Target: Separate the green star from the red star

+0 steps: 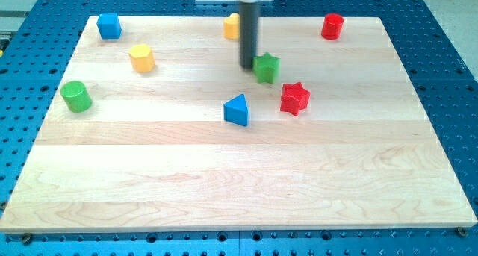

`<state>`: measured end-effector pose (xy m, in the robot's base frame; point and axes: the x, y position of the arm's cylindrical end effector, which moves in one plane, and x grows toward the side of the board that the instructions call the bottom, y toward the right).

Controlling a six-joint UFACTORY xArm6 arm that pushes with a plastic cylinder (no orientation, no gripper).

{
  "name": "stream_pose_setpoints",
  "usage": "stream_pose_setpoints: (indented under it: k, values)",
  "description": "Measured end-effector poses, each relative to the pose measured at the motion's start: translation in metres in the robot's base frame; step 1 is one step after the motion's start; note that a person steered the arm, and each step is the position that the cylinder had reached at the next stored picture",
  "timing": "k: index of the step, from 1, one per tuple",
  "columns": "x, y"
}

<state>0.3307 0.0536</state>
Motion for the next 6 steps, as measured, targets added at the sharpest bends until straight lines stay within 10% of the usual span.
stream_pose_setpoints:
  k: [1, 2, 4, 6]
  values:
    - [0.022, 0.088]
    - [-0.019, 0.055]
    - [0.030, 0.029]
    - [0.076, 0.146]
